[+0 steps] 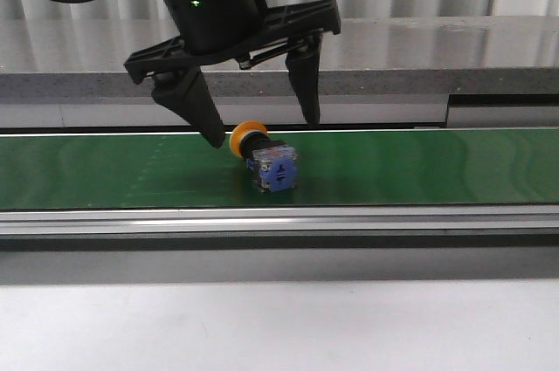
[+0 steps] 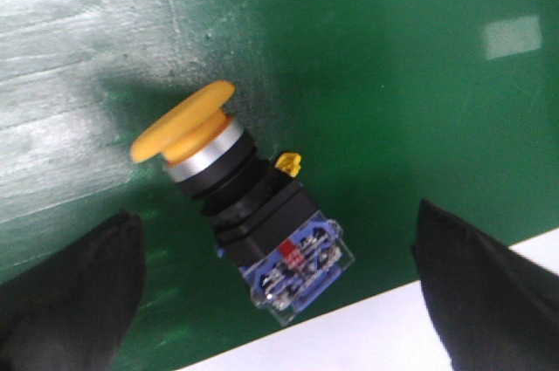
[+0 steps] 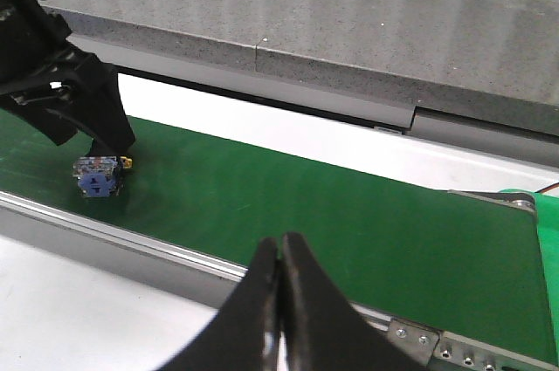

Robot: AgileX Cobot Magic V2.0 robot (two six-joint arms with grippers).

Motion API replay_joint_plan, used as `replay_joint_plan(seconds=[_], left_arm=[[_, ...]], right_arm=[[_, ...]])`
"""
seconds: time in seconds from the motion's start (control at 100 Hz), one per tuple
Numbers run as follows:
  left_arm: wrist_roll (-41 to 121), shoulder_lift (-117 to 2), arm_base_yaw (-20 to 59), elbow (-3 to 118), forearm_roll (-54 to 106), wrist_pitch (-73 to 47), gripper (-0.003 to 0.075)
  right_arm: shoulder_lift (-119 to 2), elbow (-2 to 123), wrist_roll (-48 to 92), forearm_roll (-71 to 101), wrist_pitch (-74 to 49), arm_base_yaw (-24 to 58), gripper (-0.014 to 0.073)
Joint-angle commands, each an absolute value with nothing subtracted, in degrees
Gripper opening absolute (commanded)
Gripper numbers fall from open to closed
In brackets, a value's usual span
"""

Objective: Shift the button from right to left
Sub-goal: 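Lower the left gripper over the button and close on its blue base, then lift the button with the left gripper and carry it over the blue tray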

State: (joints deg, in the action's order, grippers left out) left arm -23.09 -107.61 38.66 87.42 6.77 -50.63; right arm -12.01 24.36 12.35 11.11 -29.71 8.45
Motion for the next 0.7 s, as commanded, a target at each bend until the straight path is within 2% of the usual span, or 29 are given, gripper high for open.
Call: replay_joint_plan(seconds=[0.0, 0.22, 0.29, 0.36, 0.53, 0.6, 0.69], left_arm=[[-23.83, -105.8, 38.81, 89.25, 6.99, -48.55, 0.0607], [-23.87, -107.7, 38.39, 89.25, 5.54, -49.97, 0.0597], [-24.88, -108.06, 38.0, 89.25, 4.82, -50.87, 0.0569], [-25.93, -108.06, 37.72, 89.25, 3.18, -51.27, 0.0491], [-26.4, -108.06, 37.52, 89.25, 0.58, -52.13, 0.0231], [-26.4, -107.94, 37.52, 89.25, 0.58, -52.13, 0.016], [-26.29, -107.56, 37.52, 89.25, 0.0, -53.1, 0.0125]], right_arm=[[-12.55, 25.78, 12.77, 11.59, -25.08, 8.58, -0.0066], [-12.55, 25.78, 12.77, 11.59, -25.08, 8.58, -0.0066], [-12.55, 25.78, 12.77, 11.59, -25.08, 8.58, -0.0066], [-12.55, 25.78, 12.77, 11.59, -25.08, 8.58, -0.0066], [-12.55, 25.78, 12.77, 11.59, -25.08, 8.58, -0.0066], [-12.55, 25.78, 12.77, 11.59, -25.08, 8.58, -0.0066], [-12.55, 25.78, 12.77, 11.59, -25.08, 8.58, -0.0066]])
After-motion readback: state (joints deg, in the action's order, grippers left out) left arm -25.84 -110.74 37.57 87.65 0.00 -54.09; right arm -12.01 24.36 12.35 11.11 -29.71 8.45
